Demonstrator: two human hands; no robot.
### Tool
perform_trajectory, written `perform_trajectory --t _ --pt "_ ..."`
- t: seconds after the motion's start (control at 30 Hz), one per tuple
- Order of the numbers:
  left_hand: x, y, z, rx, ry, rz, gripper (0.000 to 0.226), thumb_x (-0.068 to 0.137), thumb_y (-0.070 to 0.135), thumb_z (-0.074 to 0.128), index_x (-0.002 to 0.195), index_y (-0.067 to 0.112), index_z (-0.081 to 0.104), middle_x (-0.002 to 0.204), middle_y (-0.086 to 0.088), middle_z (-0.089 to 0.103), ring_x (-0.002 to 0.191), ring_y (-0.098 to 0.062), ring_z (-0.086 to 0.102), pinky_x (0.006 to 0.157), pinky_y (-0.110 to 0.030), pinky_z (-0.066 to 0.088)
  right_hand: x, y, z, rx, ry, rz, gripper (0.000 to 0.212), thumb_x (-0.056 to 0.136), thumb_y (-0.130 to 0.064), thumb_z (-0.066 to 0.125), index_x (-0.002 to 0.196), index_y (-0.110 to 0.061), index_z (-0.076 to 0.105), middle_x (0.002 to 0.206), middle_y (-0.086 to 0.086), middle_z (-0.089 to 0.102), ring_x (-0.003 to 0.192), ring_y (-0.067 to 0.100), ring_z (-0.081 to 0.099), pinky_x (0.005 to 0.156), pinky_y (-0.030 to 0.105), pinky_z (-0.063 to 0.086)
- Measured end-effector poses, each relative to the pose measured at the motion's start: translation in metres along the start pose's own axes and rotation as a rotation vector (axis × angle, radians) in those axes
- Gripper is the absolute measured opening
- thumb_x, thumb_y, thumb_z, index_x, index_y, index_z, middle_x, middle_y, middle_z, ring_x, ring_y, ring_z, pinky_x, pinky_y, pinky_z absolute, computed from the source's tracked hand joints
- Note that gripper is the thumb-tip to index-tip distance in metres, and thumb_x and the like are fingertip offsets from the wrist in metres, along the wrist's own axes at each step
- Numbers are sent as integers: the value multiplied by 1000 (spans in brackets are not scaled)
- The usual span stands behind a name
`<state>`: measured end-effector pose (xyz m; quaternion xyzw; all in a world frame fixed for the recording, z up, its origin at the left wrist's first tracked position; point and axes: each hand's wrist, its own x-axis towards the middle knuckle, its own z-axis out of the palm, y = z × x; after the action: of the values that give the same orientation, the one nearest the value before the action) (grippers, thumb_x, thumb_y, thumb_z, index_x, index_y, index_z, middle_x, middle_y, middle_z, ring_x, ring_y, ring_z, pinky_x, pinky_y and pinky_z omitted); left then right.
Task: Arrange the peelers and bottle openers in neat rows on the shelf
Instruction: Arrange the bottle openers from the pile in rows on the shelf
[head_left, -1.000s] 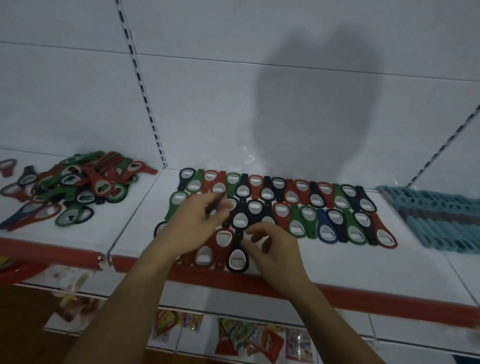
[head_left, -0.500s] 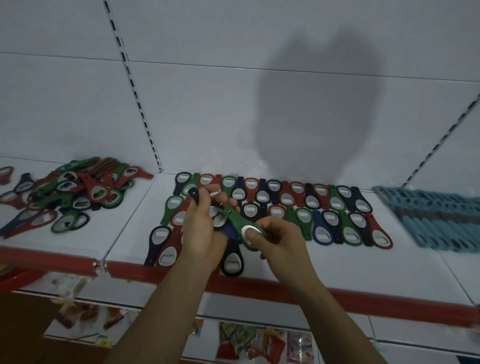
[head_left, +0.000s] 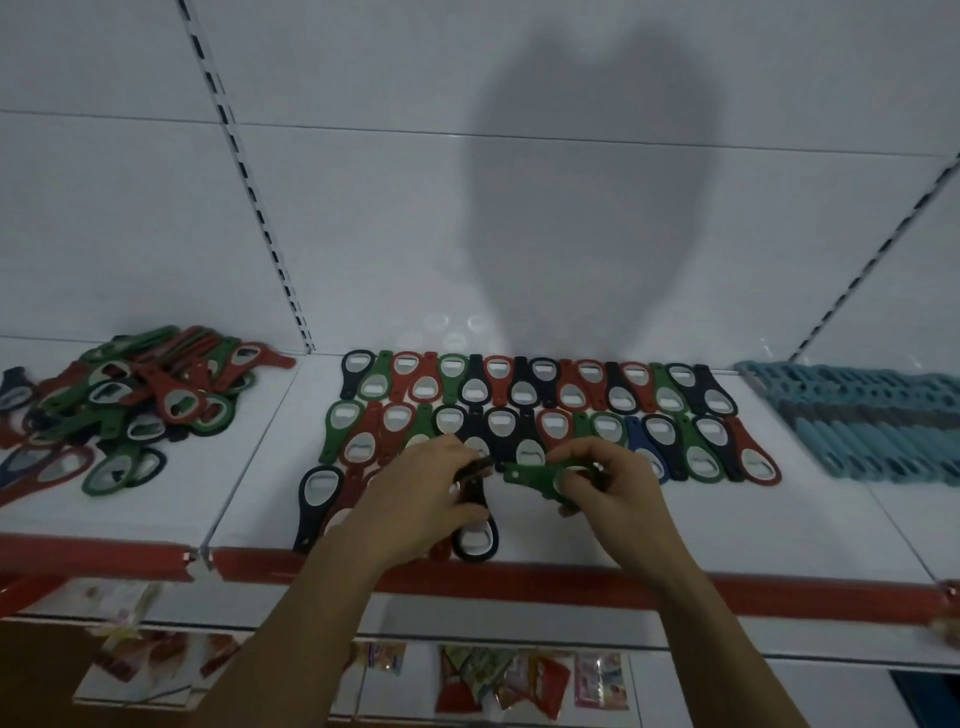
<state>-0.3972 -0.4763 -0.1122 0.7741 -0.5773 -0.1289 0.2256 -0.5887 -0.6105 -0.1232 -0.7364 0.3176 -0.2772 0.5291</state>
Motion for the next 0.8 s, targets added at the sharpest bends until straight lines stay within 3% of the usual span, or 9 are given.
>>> perform_trajectory --t 0.1,0.23,0.3,0.4,0.5,0.6,0.7,0.8 --pt "-2 -7 9 55 -34 33 40 85 44 79 119 28 65 116 14 54 103 -11 54 88 -36 51 -3 -2 1 -54 42 -51 39 85 1 65 113 -27 62 82 -10 69 68 6 64 63 21 54" --pt "-3 -11 16 49 -7 35 32 86 43 79 110 28 67 116 17 52 100 -10 53 82 -31 48 2 1 8 -182 -45 -7 39 83 -9 72 112 -32 61 92 -8 70 77 8 67 67 24 56" --pt "-5 -10 20 58 2 32 31 86 42 78 111 27 68 117 18 53 99 -10 55 76 -27 43 4 6 16 -348 -94 -2 36 84 -18 74 117 -29 65 97 -13 70 83 2 66 71 16 53" --pt "-5 -11 22 70 7 31 32 87 43 77 112 23 69 118 17 53 101 -11 56 77 -29 46 3 9 32 -458 -42 -42 42 85 -26 78 126 -25 66 94 -19 63 78 -10 59 65 3 42" --pt "-3 -12 20 66 0 37 32 87 42 77 111 23 70 118 16 54 101 -11 56 80 -32 49 -1 11 42 -554 14 -75 50 84 -32 80 130 -25 64 106 -11 60 76 0 52 72 10 40" --pt "-1 -14 18 65 -9 51 30 86 43 78 109 25 68 116 18 53 98 -10 53 77 -31 46 -8 12 40 -560 96 -104 40 85 -33 80 121 -26 66 105 -12 55 79 4 50 78 19 42" --pt "0 -14 18 68 -19 52 30 86 43 79 109 26 68 116 18 53 97 -9 51 72 -30 40 -14 12 35 -588 29 -141 25 85 -33 75 109 -31 67 94 -16 58 74 1 53 68 12 36" --pt "0 -15 18 77 -17 62 31 85 42 79 108 24 68 116 16 54 99 -12 53 74 -31 43 -15 13 35 -646 -59 -147 30 79 -28 77 109 -26 71 96 -12 59 75 -4 50 68 5 34"
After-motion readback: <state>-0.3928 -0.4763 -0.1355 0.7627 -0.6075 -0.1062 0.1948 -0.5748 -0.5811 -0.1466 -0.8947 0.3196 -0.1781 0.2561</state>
